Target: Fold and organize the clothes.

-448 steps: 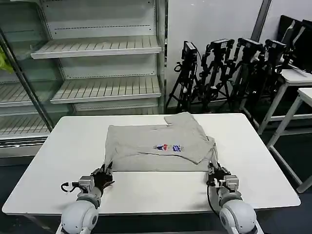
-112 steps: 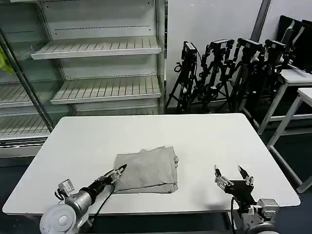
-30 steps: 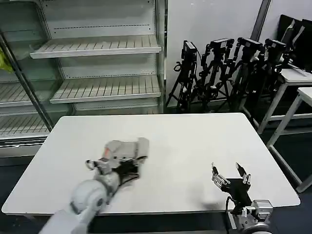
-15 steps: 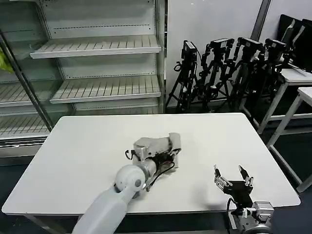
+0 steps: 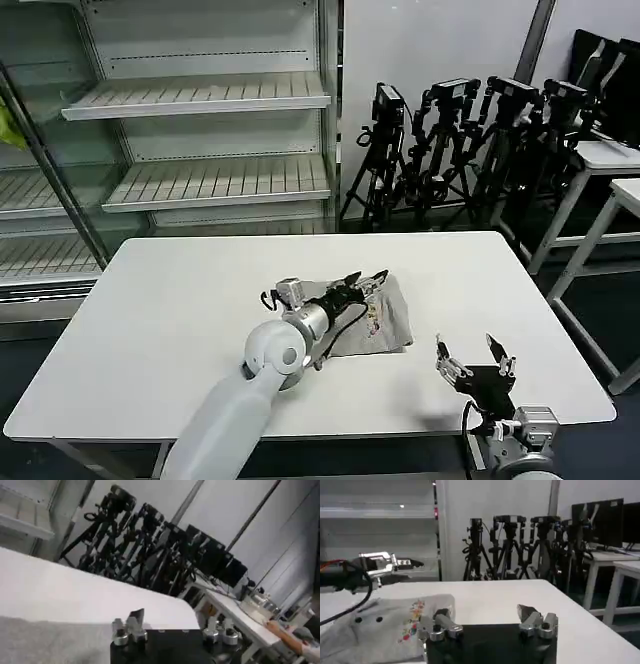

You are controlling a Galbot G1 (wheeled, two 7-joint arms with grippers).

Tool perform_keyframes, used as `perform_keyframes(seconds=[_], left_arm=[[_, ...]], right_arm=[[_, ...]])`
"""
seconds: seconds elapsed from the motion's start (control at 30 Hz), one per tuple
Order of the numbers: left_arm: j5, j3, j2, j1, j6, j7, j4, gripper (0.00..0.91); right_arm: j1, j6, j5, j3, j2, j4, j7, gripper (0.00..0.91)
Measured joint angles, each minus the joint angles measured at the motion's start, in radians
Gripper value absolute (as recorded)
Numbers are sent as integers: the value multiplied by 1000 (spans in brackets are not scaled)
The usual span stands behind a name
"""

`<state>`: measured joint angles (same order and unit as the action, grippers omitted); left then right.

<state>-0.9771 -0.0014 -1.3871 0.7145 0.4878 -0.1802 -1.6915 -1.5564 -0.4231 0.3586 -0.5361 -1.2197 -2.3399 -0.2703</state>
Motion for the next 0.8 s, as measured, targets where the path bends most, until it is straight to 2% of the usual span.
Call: perform_keyframes(seconds=[0.13,0.37,0.57,0.8], left_arm=[[71,-34,21,44,-28,15,-58,907],[347,-133,53,208,-116,28,-209,907],[605,-253,38,409,-207,58,-338,907],[788,-340,5,618,-258,93,-467,907]], right_arm=[[19,20,-20,11,5,10,-4,907],[27,79,-67,29,4,18,3,907],[11,130,-96,29,15,18,8,907],[-10,178,-126,45,9,18,16,907]])
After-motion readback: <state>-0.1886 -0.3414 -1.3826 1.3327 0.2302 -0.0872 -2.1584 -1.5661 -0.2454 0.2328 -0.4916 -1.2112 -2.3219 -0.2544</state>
